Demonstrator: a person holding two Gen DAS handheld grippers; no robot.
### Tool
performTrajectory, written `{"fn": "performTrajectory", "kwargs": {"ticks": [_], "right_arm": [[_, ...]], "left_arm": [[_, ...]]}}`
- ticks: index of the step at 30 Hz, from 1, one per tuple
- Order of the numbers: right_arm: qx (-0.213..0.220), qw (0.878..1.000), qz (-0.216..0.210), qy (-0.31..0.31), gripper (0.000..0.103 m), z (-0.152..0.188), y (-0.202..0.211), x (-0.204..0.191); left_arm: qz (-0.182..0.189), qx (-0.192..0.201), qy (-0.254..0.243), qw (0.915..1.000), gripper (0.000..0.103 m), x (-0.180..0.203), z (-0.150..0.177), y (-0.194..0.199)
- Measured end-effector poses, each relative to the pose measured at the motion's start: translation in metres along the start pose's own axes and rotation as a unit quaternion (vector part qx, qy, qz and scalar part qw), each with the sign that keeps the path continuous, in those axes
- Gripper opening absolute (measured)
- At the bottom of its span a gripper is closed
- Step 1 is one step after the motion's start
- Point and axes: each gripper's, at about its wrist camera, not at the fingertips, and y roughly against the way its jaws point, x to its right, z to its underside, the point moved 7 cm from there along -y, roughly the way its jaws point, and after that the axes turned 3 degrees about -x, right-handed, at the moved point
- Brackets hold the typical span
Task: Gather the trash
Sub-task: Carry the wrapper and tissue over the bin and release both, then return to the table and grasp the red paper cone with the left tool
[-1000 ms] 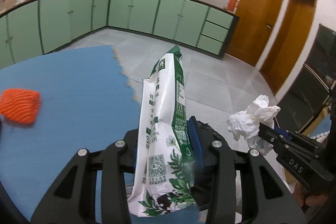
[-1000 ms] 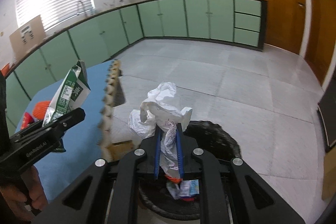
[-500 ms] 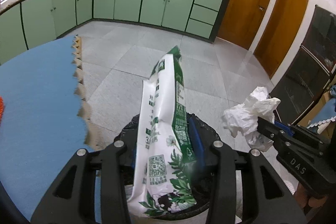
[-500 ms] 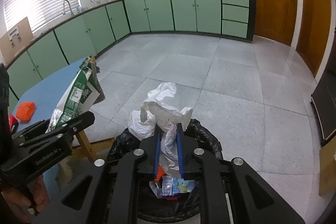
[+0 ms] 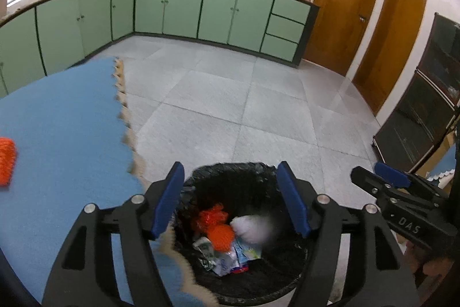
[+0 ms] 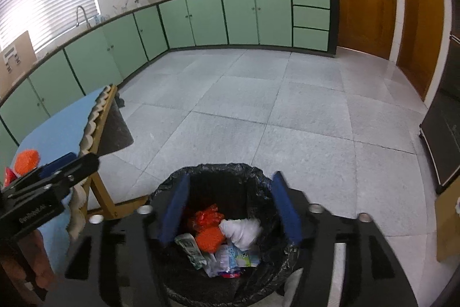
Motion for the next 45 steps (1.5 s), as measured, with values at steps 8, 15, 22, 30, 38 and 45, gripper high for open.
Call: {"fn": "performTrajectory", "kwargs": {"ticks": [8, 15, 22, 30, 38, 45], "right_arm": [[0.068, 0.997, -0.01, 0.026, 0.096, -0.024, 0.04, -0.048], [0.086, 0.99, -0.076, 0.079, 0.097, -0.029, 0.049, -0.145], [0.08, 0.98, -0.14, 0.121, 0.097, -0.014, 0.038, -0.248], [0.072, 0.967, -0.17, 0.174, 0.097, 0.01, 0.03, -0.331], [0.062, 0.967, -0.173, 0.175, 0.097, 0.015, 0.019, -0.352], [0.055, 0.968, -0.17, 0.178, 0.097, 0.015, 0.011, -0.362]], "left_arm": [[-0.038, 0.051, 0.021, 0.9978, 0.075, -0.048, -0.015, 0.059], [-0.131, 0.087, 0.049, 0.9863, 0.079, -0.133, -0.01, 0.123], [-0.253, 0.079, 0.096, 0.9595, 0.079, -0.243, 0.018, 0.174], [-0.299, 0.063, 0.147, 0.9408, 0.079, -0.319, 0.042, 0.204], [-0.265, 0.029, 0.173, 0.9482, 0.084, -0.362, 0.047, 0.184], [-0.255, 0.008, 0.177, 0.9506, 0.085, -0.38, 0.048, 0.164]]}}
